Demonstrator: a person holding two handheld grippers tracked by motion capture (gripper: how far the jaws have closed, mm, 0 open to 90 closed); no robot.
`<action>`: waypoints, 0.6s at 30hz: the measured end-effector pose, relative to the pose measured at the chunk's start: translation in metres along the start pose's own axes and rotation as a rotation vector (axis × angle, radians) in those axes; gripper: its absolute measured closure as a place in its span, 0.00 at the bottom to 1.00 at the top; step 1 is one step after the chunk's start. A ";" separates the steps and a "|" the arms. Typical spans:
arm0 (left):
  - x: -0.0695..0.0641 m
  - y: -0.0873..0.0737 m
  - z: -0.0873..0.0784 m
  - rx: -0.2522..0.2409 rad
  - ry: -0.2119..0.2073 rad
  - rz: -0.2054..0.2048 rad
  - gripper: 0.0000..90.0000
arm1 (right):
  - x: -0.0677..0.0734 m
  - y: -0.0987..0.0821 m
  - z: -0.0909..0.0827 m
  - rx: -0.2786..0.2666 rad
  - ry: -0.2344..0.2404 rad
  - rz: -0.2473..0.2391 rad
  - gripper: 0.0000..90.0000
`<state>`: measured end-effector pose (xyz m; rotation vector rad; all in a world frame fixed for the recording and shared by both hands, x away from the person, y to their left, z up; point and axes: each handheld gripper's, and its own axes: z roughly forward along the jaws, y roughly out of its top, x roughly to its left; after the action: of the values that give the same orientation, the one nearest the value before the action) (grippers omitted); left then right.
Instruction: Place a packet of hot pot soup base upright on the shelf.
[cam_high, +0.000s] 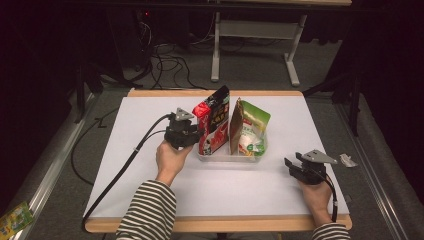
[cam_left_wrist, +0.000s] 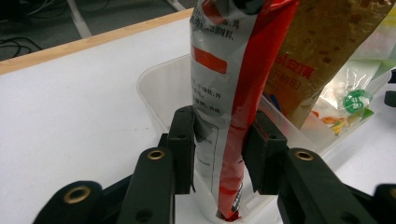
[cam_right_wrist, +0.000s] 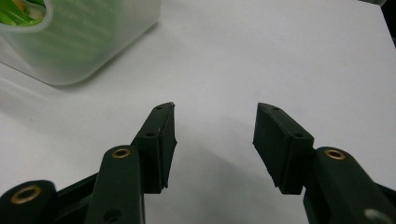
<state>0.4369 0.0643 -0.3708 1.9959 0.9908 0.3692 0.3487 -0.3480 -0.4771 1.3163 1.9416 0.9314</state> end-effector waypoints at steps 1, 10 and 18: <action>0.000 0.000 0.000 -0.002 -0.001 -0.002 0.74 | 0.000 0.000 0.000 0.001 0.000 0.004 0.55; -0.002 -0.002 -0.006 -0.031 0.004 0.025 0.69 | 0.000 0.001 0.001 0.010 0.006 0.007 0.55; 0.004 -0.003 -0.030 -0.084 0.012 0.043 0.63 | -0.001 0.001 0.001 0.012 0.007 0.025 0.55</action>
<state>0.4212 0.0853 -0.3561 1.9437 0.9259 0.4398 0.3498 -0.3489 -0.4769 1.3484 1.9435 0.9386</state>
